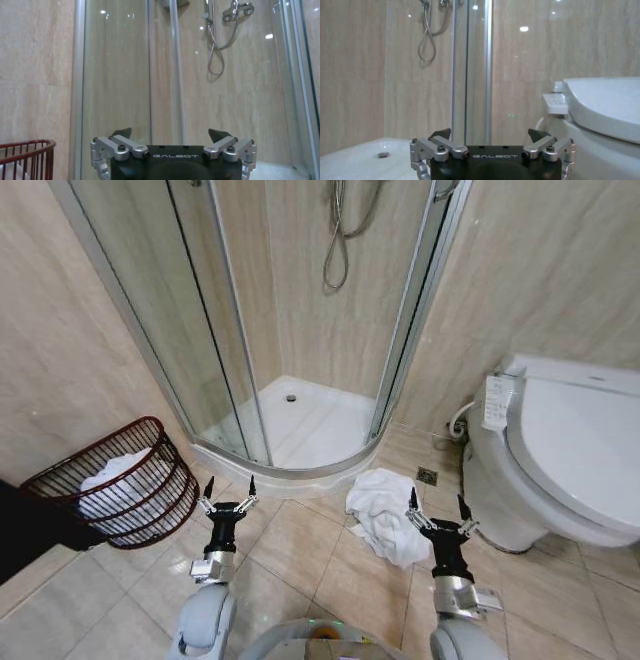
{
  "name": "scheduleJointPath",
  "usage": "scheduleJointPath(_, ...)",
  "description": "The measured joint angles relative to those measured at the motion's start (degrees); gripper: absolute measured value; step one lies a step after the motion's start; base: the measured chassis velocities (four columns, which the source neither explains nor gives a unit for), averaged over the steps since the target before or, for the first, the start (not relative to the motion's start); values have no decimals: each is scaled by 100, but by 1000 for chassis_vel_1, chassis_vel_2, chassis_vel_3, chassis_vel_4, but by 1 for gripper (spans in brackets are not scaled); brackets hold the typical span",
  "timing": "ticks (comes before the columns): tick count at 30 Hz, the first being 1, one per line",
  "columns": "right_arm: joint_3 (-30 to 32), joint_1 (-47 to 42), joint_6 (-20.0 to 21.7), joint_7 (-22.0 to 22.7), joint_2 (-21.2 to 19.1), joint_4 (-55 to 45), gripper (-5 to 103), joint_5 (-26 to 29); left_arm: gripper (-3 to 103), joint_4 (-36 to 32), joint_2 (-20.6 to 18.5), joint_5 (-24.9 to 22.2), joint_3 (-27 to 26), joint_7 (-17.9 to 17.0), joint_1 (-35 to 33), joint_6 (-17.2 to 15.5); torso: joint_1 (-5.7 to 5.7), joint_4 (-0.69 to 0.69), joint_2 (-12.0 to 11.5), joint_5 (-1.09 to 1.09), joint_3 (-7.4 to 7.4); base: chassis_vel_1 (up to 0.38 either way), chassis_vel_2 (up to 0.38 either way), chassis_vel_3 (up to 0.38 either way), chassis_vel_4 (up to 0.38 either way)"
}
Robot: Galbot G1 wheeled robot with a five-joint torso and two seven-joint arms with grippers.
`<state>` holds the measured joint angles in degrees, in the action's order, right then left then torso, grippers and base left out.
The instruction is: Discard the used towel into the hamper.
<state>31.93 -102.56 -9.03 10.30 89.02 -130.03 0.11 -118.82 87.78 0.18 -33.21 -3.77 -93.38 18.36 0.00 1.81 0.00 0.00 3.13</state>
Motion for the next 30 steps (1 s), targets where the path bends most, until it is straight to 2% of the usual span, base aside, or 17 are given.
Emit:
scheduleJointPath(15,74,0,-6,101,-46,122,100,21,100,36,32,145,36,27,-5,14,0,0,0,0,0,0,0,0,0)
scheduleJointPath(30,93,-76,-99,106,-15,139,100,56,100,36,27,187,75,29,2,18,0,0,0,0,0,-70,61,62,-63)
